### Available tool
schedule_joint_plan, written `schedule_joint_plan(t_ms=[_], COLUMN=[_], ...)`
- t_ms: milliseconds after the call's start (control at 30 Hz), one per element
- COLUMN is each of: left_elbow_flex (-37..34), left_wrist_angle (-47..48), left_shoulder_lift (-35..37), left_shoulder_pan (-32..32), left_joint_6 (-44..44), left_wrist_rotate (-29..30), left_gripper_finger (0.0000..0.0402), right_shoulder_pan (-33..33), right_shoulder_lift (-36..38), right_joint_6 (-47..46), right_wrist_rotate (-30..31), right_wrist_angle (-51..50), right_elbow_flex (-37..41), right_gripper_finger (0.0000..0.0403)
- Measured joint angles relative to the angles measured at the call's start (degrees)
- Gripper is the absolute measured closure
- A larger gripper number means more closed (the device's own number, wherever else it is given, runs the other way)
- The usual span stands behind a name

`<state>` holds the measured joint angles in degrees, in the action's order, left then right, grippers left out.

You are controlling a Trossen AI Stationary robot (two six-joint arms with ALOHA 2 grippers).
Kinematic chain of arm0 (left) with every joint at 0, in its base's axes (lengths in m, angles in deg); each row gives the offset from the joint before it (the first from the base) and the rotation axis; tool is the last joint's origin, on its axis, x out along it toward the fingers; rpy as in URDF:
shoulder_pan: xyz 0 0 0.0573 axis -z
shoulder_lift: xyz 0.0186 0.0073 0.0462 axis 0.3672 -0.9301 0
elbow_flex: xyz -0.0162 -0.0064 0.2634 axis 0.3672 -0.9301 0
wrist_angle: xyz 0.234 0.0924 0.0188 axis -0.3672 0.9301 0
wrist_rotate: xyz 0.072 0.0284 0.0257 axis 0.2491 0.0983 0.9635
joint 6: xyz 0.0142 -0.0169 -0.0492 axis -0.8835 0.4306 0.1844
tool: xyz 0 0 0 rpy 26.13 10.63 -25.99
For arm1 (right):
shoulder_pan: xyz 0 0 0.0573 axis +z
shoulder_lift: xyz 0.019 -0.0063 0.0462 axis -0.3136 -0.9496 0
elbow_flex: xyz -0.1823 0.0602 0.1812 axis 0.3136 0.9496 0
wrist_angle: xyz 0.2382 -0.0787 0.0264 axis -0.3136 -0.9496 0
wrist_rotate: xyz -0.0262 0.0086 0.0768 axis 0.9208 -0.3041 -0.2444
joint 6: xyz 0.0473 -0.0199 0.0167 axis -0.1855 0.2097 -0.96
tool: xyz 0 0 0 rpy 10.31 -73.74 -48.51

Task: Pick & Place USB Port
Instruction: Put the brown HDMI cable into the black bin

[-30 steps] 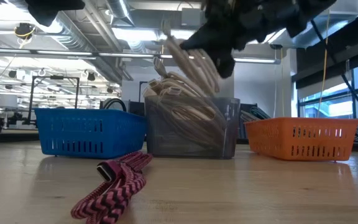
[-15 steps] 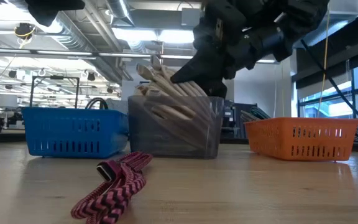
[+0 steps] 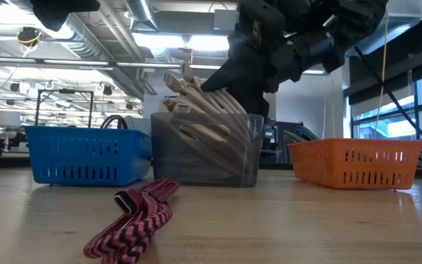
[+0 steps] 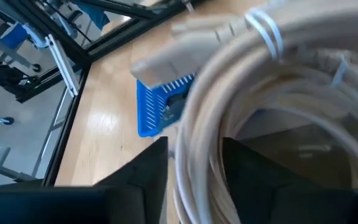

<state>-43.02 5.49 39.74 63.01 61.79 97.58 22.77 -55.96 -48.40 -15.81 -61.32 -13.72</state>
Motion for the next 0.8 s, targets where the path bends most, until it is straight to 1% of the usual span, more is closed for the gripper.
schedule_joint_plan(t_ms=[167, 333, 500, 567, 633, 700, 800], left_elbow_flex=[0.01, 0.01, -0.01, 0.01, 0.01, 0.01, 0.01], left_wrist_angle=[0.0, -0.09, -0.15, -0.15, -0.21, -0.22, -0.61], left_shoulder_lift=[0.0, 0.0, 0.0, 0.0, 0.0, 0.0, 0.0], left_shoulder_pan=[0.01, -0.02, 0.01, -0.01, -0.01, -0.02, 0.0], left_joint_6=[0.48, 0.48, 0.5, 0.5, 0.5, 0.5, 0.52], left_wrist_rotate=[-0.18, -0.29, -2.67, -2.69, -2.57, -2.35, -2.25], left_gripper_finger=[0.0272, 0.0272, 0.0272, 0.0272, 0.0272, 0.0272, 0.0272], right_shoulder_pan=[0.0, 0.02, 1.9, 2.66, 3.19, 3.55, 3.63], right_shoulder_lift=[1.96, 5.68, 10.77, 12.19, 12.88, 12.84, 12.63], right_joint_6=[2.82, 3.24, 5.81, 6.0, 7.25, 8.35, 8.75], right_wrist_rotate=[0.2, 0.2, 0.43, 1.8, 4.78, 8.14, 10.52], right_wrist_angle=[0.25, -2.48, -6.03, -6.37, -7.48, -8.27, -8.61], right_elbow_flex=[-0.39, -0.42, -0.44, -0.53, -0.55, -0.55, -0.55], right_gripper_finger=[0.023, 0.023, 0.0233, 0.0233, 0.0234, 0.0234, 0.0234])
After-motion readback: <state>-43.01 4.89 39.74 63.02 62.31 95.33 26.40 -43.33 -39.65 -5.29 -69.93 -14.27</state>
